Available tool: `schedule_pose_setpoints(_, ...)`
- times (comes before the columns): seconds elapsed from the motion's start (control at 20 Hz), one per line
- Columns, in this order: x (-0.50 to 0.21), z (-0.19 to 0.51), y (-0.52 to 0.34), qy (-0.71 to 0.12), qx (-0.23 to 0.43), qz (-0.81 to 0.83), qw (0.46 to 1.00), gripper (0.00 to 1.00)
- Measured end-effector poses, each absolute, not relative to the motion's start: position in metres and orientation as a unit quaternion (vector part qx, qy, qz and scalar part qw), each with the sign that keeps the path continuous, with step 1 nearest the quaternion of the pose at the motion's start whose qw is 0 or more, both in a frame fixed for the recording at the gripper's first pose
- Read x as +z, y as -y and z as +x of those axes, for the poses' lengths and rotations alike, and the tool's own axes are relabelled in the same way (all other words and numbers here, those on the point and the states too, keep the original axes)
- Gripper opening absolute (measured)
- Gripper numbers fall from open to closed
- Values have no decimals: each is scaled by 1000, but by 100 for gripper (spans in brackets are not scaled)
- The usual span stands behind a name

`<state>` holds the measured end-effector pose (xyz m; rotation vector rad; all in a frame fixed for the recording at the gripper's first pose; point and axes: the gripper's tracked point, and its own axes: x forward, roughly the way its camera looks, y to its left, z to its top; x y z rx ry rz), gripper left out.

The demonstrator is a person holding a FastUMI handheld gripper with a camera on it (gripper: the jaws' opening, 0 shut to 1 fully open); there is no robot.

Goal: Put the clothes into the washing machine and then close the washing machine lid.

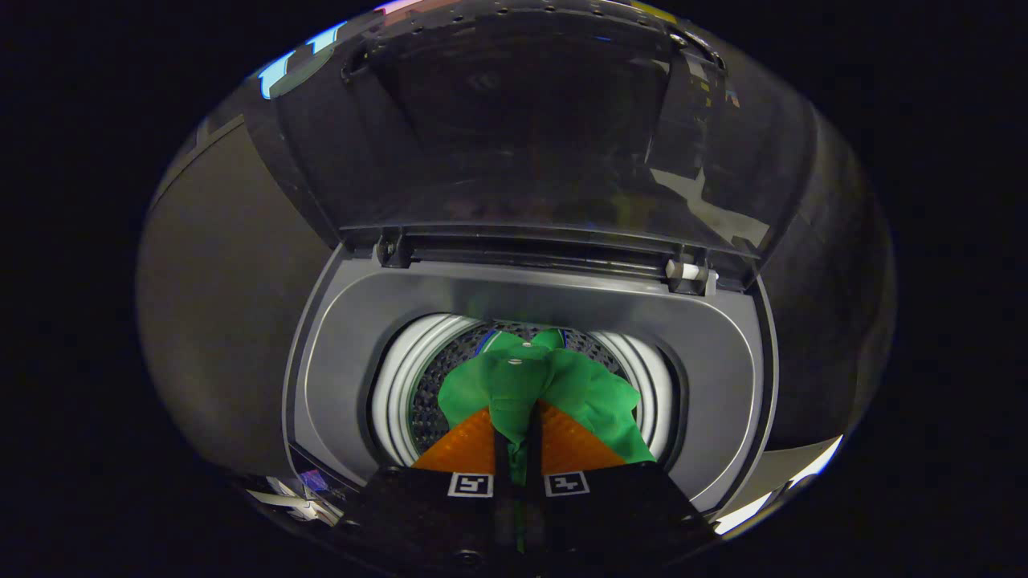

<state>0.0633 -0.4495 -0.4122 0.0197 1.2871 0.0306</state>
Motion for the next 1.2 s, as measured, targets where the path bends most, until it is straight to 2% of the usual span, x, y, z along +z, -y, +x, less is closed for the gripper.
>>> schedule_pose_setpoints(0.05,-412,62,448,-602,16,14,798,11)
schedule_pose_setpoints(0.35,-393,89,457,-540,23,-23,841,100)
schedule_pose_setpoints(0.65,-341,115,433,-511,36,25,858,100)
schedule_pose_setpoints(0.85,-266,156,414,-418,62,49,905,99)
schedule_pose_setpoints(1.1,-190,247,417,-297,39,54,952,99)
schedule_pose_setpoints(1.2,-186,286,424,-270,30,44,961,99)
